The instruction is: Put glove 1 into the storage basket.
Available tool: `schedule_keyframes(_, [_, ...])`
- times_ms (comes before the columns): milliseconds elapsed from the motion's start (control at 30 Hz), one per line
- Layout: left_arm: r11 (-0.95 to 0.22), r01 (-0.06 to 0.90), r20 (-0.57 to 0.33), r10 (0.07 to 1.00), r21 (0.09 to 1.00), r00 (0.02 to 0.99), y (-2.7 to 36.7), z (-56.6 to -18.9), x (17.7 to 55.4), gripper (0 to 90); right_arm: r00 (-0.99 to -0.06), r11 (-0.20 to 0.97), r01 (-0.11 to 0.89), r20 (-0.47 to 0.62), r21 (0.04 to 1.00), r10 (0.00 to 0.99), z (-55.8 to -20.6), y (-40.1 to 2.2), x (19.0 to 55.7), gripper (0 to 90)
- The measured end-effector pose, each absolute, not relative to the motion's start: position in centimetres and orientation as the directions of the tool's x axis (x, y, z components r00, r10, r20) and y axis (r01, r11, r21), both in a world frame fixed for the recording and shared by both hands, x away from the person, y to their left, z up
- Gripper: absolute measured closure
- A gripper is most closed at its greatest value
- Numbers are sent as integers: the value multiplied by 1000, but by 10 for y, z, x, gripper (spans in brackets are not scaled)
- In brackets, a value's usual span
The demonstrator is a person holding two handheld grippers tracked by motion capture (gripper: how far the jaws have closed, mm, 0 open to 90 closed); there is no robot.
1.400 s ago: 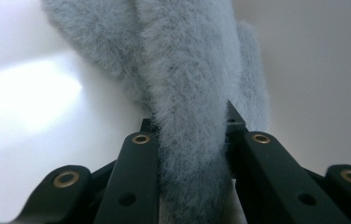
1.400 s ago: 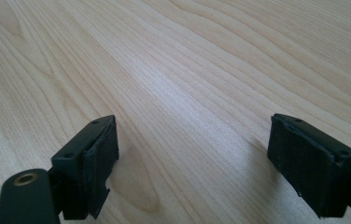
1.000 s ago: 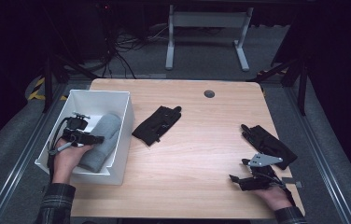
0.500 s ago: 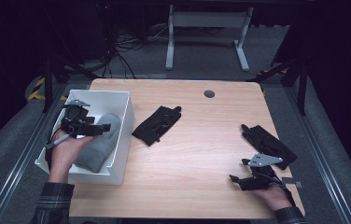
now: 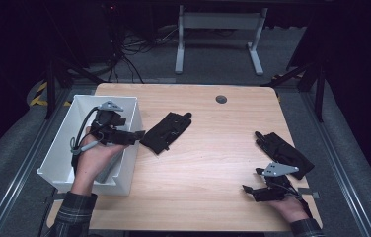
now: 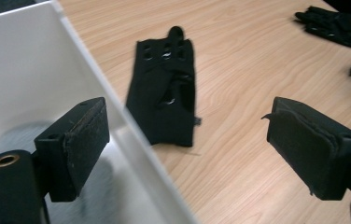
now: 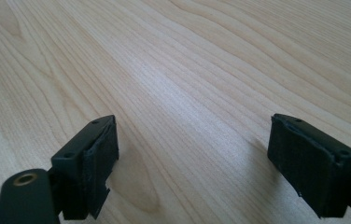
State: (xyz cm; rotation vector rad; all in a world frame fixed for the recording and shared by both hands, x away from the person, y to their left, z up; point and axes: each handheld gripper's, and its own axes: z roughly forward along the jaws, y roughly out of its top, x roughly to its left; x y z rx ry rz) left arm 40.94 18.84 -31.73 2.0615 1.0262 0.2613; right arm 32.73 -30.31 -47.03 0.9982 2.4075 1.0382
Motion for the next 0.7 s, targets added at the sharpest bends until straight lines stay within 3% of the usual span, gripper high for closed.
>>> schedule_keyframes(567, [-441,501,-135,635,744,760,111,-323,396,136,-699,489,471,-27,734,714,-470,-303,327,164])
schedule_keyframes(700, [-472,487,-136,601,735,788,90,-339,390,136,-698,488,472,-27,734,716,-470,-303,327,163])
